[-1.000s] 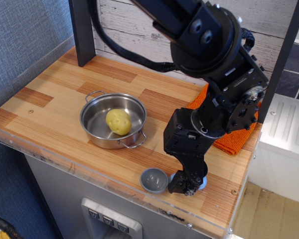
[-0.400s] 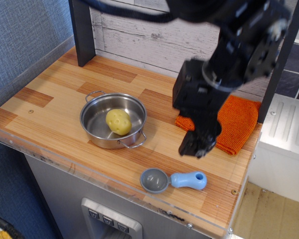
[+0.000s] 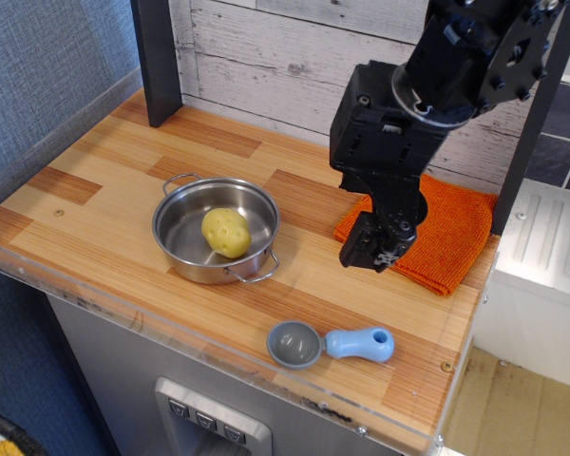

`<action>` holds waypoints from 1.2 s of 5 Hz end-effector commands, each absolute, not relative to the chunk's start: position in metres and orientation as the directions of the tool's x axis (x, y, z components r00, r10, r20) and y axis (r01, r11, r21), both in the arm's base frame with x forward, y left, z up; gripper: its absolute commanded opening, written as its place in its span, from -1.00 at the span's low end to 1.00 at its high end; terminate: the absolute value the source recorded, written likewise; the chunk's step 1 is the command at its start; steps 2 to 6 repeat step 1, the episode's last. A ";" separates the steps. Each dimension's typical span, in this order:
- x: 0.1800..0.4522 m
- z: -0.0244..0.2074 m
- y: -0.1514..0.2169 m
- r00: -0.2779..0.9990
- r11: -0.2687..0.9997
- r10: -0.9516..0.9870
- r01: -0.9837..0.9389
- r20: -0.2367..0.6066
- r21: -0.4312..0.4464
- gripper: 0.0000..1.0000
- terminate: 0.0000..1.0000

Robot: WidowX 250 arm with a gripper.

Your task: Put the spoon on the bottom-right corner of the counter.

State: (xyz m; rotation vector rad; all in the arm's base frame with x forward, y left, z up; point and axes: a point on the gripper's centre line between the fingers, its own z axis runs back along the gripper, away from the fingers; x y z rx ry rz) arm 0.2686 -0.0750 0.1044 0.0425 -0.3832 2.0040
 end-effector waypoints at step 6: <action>0.268 0.121 -0.075 -0.457 -0.403 0.876 -0.870 0.155 -0.285 1.00 1.00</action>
